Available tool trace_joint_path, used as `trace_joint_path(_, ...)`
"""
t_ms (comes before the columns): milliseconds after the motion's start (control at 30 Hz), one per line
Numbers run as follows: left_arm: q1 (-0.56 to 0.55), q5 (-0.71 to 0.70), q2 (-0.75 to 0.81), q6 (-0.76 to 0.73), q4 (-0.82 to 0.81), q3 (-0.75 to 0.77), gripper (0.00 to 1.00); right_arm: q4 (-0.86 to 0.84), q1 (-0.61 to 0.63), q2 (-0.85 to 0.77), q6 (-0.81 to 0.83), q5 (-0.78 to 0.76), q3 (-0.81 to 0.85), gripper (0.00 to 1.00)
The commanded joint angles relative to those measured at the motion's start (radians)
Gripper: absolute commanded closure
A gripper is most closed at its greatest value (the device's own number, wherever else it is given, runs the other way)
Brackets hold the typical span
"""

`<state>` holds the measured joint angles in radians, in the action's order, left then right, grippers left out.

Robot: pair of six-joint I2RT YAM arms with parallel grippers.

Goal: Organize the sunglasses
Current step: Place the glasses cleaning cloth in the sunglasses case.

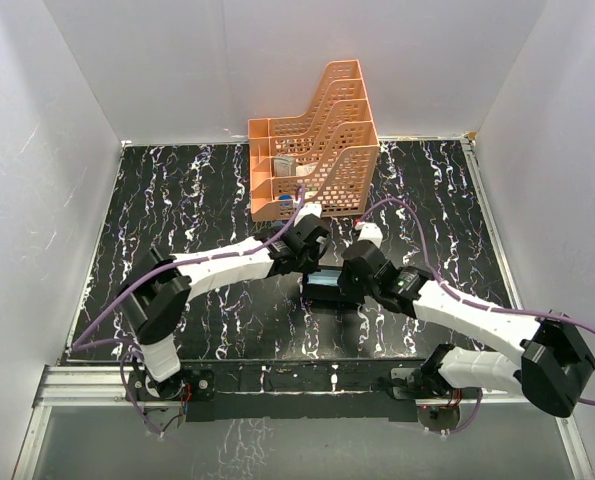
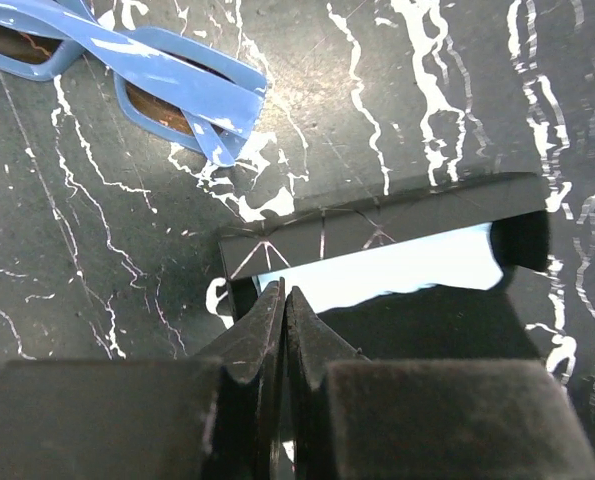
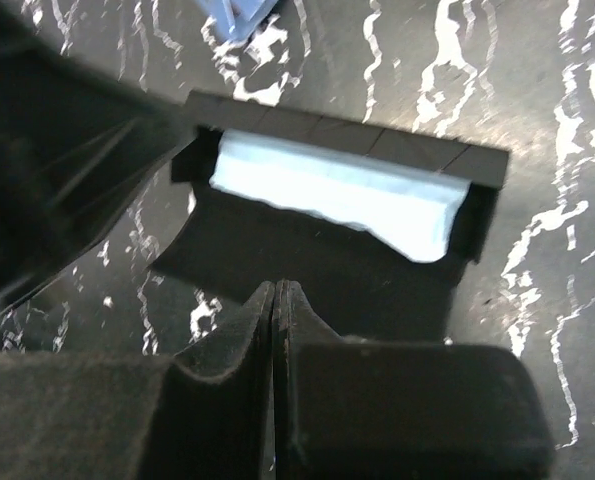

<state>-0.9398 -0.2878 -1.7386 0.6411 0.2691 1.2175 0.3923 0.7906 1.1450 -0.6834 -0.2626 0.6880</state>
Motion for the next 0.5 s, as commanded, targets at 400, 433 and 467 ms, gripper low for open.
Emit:
trace_joint_path(400,0.023,-0.022,-0.094,-0.075,-0.056,0.097,1.00,-0.044,0.131,-0.074,-0.136,0.010,-0.145,1.00)
trace_joint_path(433,0.023,-0.021,-0.092,-0.077,-0.062,0.094,1.00,-0.052,0.131,-0.065,-0.138,0.009,-0.152,1.00)
trace_joint_path(467,0.023,-0.022,-0.093,-0.081,-0.068,0.093,1.00,-0.061,0.131,-0.056,-0.140,0.007,-0.156,1.00)
